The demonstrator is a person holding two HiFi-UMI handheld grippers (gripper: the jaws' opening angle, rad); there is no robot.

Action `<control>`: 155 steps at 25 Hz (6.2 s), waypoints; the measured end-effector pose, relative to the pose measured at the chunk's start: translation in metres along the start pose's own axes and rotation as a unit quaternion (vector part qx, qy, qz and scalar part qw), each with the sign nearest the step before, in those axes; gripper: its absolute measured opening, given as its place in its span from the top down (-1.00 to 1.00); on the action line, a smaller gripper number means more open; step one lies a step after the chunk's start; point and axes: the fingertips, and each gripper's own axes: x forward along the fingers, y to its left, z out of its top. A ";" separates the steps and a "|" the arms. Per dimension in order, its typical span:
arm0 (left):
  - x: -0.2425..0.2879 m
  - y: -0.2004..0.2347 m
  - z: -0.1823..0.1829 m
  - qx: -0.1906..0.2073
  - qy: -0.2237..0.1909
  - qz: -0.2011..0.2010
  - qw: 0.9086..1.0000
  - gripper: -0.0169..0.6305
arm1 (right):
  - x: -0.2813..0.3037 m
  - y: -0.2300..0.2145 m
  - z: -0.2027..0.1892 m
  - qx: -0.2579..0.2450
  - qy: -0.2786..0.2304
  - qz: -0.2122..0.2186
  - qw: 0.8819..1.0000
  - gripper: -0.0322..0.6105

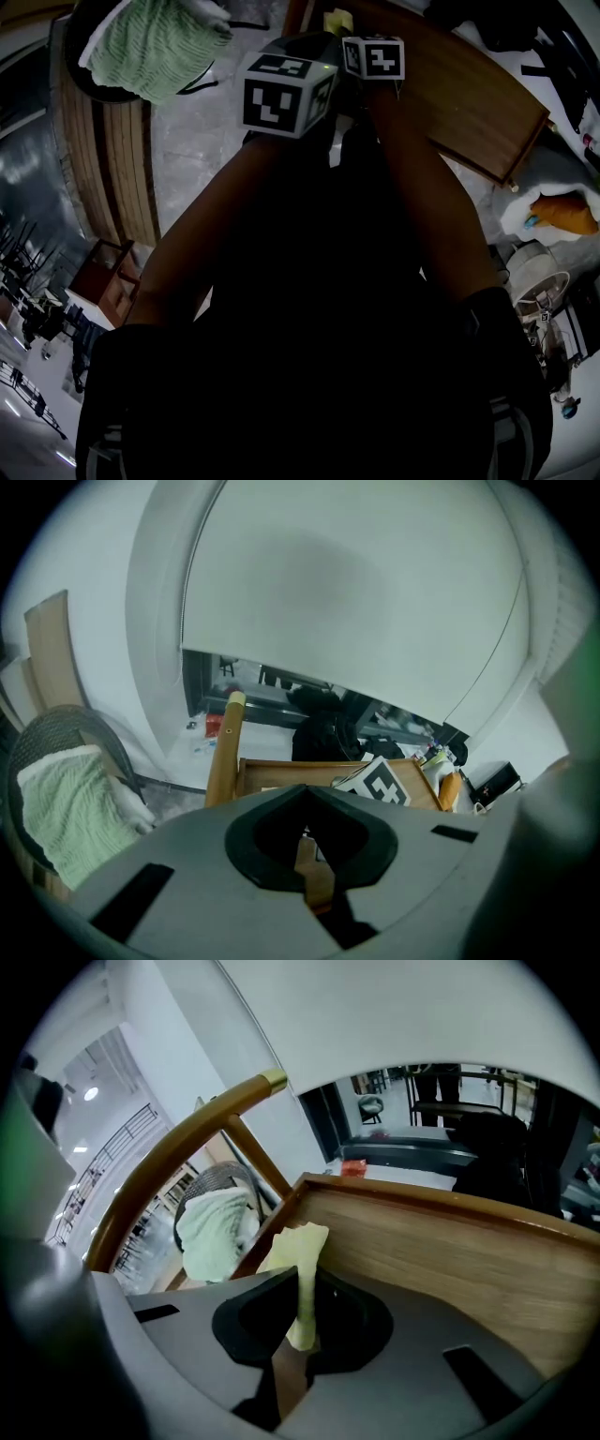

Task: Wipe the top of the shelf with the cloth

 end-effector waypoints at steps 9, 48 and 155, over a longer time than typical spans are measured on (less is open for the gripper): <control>0.052 -0.045 -0.012 -0.025 0.022 -0.024 0.999 0.91 | -0.053 -0.080 -0.041 0.017 -0.001 -0.036 0.999 0.77; 0.198 -0.295 -0.076 0.080 0.106 -0.138 0.981 0.91 | -0.321 -0.400 -0.189 0.129 0.029 -0.313 0.941 0.77; 0.040 -0.110 -0.083 0.023 0.074 -0.045 0.996 0.91 | -0.174 -0.094 -0.084 0.090 -0.051 -0.051 0.993 0.77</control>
